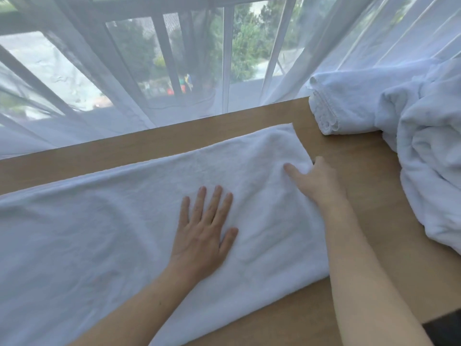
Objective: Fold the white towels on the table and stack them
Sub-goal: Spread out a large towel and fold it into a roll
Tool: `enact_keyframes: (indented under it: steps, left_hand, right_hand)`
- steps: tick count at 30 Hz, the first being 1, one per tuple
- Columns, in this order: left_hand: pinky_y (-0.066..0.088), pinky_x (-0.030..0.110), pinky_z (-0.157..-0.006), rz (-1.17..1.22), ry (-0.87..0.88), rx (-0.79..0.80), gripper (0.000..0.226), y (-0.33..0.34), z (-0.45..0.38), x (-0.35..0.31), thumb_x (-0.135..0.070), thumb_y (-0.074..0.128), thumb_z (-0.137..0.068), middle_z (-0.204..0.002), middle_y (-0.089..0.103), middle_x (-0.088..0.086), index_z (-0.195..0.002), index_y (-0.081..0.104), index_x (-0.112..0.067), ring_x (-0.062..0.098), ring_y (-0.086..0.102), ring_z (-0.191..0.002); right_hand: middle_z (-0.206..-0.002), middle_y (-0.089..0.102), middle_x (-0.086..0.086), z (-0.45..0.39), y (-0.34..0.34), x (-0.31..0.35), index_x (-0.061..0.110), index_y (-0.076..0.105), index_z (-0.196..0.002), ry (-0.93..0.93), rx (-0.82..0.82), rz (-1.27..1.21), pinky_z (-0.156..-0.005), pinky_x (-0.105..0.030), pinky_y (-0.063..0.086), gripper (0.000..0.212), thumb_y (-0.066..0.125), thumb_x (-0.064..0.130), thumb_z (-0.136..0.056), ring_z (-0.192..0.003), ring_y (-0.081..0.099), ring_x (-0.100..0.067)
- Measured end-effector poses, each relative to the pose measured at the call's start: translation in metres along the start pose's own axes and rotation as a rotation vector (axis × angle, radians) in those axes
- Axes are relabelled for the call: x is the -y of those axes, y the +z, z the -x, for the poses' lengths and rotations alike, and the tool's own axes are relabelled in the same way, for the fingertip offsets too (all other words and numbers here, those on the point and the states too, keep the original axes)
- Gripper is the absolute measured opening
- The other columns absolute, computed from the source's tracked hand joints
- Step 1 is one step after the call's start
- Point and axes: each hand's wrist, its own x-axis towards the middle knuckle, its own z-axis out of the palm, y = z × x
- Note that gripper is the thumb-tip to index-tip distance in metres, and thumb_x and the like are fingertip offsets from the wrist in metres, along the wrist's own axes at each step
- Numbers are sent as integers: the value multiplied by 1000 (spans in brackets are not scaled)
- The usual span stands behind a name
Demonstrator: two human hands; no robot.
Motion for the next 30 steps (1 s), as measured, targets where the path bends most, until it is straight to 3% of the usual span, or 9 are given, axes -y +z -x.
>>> enact_keyframes:
  steps: [3,5,8,14,18,21,24,27,30]
  left_hand:
    - [11,65,-119,-20,-24,25,70,2,-1,-6,-58,24,-102,-169,10,-1,-162,14,-25,35,4,-155]
    - [9,71,-116,-44,-9,46,69,3,-1,-8,-61,22,-101,-170,9,-2,-162,13,-29,38,4,-155]
    - [3,77,-110,-84,-34,72,69,0,-4,-10,-66,21,-98,-170,5,-5,-160,9,-39,44,2,-153]
    - [-1,70,-117,-90,90,102,73,2,4,-20,-65,16,-100,-170,1,-1,-162,7,-28,39,-2,-155]
    - [-2,55,-124,-58,140,117,75,1,0,-20,-62,15,-100,-169,-5,2,-162,0,-24,23,-10,-155]
    - [-5,51,-125,-33,67,104,78,3,9,-29,-62,14,-99,-169,-8,2,-161,-2,-18,20,-13,-155]
    - [-5,47,-125,7,-27,76,80,6,18,-36,-62,16,-99,-169,-8,1,-161,-1,-14,18,-12,-155]
    - [-6,45,-125,27,-77,60,76,4,16,-37,-58,13,-98,-169,-7,-1,-162,1,-18,18,-12,-155]
    - [-8,46,-125,51,-208,31,68,4,18,-36,-50,12,-99,-169,-5,-5,-162,1,-28,20,-10,-155]
  right_hand:
    - [-112,69,-8,15,-4,-39,14,66,-108,35,81,-92,-92,-45,51,66,64,73,-79,-108,62,-34]
    - [-90,70,-7,24,-4,-58,14,68,-86,2,8,-105,-77,-42,51,58,62,71,-82,-93,64,-34]
    - [-63,53,-7,35,-5,-63,13,42,-60,5,-193,-77,-57,-40,32,62,56,65,-90,-71,51,-35]
    - [-109,63,-16,58,19,-71,13,49,-114,9,-184,28,-74,-40,38,60,39,69,-95,-102,59,-41]
    - [-108,65,-26,74,23,-94,15,38,-104,-21,-225,230,-73,-45,33,46,27,60,-101,-100,61,-47]
    - [-111,60,-24,75,21,-87,9,45,-113,-56,-352,213,-78,-47,39,39,37,46,-104,-100,58,-45]
    - [-127,55,-22,105,43,-59,5,54,-125,-329,-487,250,-93,-51,39,41,50,37,-100,-112,53,-42]
    - [-156,41,-13,135,78,-44,15,47,-148,-779,-214,290,-119,-52,24,54,38,43,-102,-144,36,-34]
    - [-169,10,1,107,68,-54,34,19,-160,-780,-30,405,-125,-46,0,61,23,54,-102,-156,5,-22]
